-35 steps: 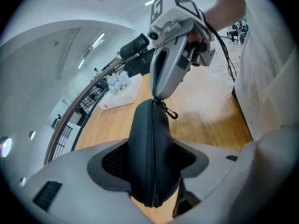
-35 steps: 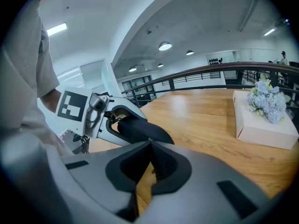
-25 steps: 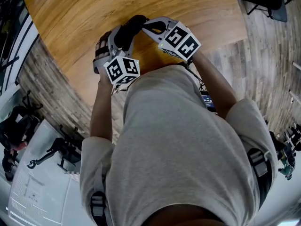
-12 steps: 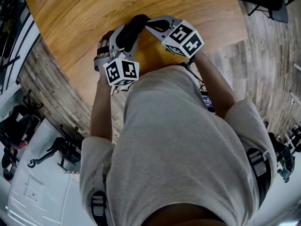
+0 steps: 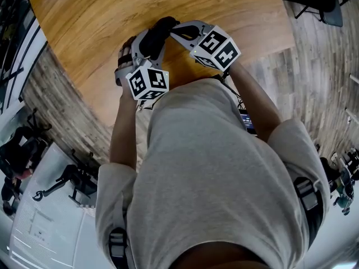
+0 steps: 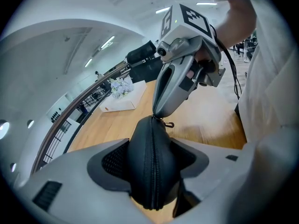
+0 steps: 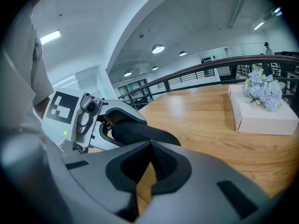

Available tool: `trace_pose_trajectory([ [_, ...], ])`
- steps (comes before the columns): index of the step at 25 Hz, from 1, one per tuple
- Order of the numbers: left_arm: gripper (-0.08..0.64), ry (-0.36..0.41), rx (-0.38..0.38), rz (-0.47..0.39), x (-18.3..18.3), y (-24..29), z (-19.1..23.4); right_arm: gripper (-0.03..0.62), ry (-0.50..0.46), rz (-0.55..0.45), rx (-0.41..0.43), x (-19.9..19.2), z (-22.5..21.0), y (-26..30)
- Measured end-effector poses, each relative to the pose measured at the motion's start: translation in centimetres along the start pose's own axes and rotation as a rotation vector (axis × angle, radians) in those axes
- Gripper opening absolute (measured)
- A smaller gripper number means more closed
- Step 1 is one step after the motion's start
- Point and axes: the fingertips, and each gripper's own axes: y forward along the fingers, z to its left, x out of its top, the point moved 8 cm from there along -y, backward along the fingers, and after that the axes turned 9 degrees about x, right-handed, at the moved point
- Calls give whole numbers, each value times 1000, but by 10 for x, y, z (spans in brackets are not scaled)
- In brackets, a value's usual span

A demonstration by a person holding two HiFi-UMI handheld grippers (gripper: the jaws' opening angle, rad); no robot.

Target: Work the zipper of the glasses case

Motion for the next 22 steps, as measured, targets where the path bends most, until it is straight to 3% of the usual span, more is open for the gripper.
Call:
trace_pose_trajectory([
  [8,272,-13,-1,10,2,4,1,25,-16,-6,2,3,5,2],
  [17,272,-48,-18,-123,6,-8,5,26,0,-31,2,4,-3,-4],
  [22,272,-44,3,-121,8,-8,4,25,18,-45,16,3,-7,-4],
])
